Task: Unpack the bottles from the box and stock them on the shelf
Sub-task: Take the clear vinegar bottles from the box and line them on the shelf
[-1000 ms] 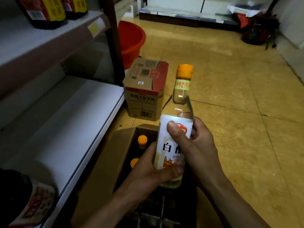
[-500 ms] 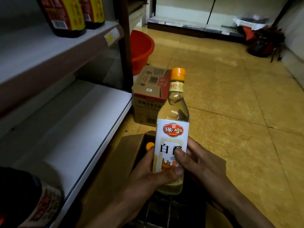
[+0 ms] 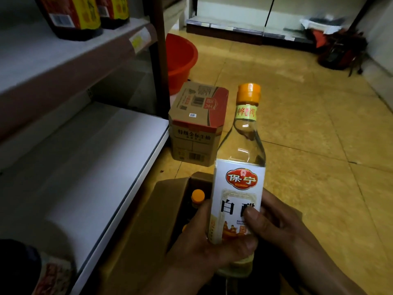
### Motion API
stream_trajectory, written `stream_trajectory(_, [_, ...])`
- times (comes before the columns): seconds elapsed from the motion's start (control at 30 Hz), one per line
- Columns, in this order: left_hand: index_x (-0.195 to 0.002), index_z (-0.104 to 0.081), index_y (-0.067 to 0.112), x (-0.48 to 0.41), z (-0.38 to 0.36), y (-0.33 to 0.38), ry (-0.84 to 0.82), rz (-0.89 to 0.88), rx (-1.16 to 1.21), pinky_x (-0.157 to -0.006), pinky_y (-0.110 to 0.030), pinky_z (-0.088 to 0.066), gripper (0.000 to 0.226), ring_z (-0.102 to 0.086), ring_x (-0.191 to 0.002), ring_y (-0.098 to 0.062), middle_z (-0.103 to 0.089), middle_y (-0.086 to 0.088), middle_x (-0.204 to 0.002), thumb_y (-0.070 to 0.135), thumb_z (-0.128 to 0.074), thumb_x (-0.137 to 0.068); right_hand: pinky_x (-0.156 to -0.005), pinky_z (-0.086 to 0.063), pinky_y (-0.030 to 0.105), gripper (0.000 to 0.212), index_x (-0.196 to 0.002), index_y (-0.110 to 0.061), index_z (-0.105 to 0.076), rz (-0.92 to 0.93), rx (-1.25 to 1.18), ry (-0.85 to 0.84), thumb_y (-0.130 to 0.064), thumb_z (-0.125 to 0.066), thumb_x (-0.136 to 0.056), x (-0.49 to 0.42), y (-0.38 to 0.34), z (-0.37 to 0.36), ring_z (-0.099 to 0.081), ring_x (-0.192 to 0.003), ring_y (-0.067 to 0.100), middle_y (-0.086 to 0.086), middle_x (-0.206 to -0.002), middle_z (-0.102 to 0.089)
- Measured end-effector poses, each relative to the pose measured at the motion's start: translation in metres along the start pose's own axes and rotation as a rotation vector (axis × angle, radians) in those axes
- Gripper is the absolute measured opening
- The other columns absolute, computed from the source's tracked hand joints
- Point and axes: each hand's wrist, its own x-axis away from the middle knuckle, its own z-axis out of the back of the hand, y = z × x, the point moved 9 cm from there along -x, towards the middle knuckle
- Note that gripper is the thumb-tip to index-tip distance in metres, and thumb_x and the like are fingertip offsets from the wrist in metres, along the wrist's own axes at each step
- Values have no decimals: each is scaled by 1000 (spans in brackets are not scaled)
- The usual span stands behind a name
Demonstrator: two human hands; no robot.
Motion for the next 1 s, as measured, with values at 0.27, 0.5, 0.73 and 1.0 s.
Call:
stream_trajectory(0.27, [-128,-61,49,4,5,11,53,90,50,-98,-27,-56,60,-65,-122,-7,-70,10,-130,20,-81,-79,-105,-49,54,46,-132,-27,-65,-186,-338,-33,-29,-70,-87,2,-7,-18,-69,-120,26,4,-127,-73])
stream_trajectory(0.5, [-122,-64,52,23,-8,19,113,186,145,-92,-21,-56,57,-67,-119,-6,-72,11,-127,16,-76,-79,-104,-55,44,51,-141,-21,-57,-248,-324,-25,-22,-67,-91,13,-22,-19,-68,-122,22,4,-128,-73])
stream_trajectory(0.73, [-133,-57,35,61,-23,14,140,312,213,-88,-23,-58,60,-69,-117,-14,-73,4,-125,14,-76,-81,-94,-59,32,58,-143,-28,-53,-288,-303,-3,-37,-64,-87,51,-22,-33,-68,-120,15,-4,-129,-72])
stream_trajectory(1.0, [-138,-51,10,109,-25,23,153,421,221,-67,-29,-55,55,-71,-80,-21,-71,-12,-98,1,-72,-88,-90,-60,41,51,-141,-18,-53,-399,-373,73,-34,-63,-94,96,-42,-60,-71,-115,26,7,-126,-72])
